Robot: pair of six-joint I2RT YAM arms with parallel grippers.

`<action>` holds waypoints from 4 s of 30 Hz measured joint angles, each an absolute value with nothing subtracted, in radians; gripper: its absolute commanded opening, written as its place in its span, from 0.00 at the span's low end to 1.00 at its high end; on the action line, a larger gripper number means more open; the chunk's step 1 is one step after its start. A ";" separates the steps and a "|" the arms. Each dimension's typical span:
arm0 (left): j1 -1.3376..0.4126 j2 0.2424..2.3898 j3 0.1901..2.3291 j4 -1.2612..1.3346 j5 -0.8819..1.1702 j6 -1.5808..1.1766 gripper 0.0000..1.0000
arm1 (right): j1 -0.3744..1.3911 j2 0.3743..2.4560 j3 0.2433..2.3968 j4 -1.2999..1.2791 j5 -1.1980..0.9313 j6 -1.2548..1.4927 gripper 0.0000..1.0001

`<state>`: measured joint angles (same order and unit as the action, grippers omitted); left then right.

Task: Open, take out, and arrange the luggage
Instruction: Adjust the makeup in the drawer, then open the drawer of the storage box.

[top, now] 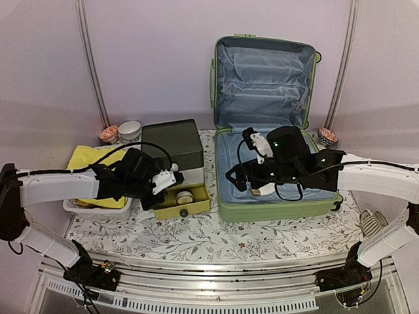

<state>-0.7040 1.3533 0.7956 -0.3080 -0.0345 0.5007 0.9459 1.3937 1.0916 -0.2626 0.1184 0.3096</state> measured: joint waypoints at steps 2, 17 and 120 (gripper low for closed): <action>-0.705 1.396 0.806 -0.286 -0.035 0.501 0.00 | 0.946 1.394 1.092 -0.262 0.118 0.310 0.99; -0.705 1.608 0.837 -0.274 -0.049 0.616 0.19 | 0.946 1.375 1.086 -0.262 0.119 0.310 0.99; -0.691 1.293 0.353 0.621 0.067 -1.176 0.66 | 0.946 1.396 1.120 -0.235 0.093 0.318 0.99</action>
<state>-0.6914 1.2926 0.3527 0.6212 0.0673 -1.1763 0.9459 1.3964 1.1198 -0.2352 0.0933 0.3180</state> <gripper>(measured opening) 0.658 0.988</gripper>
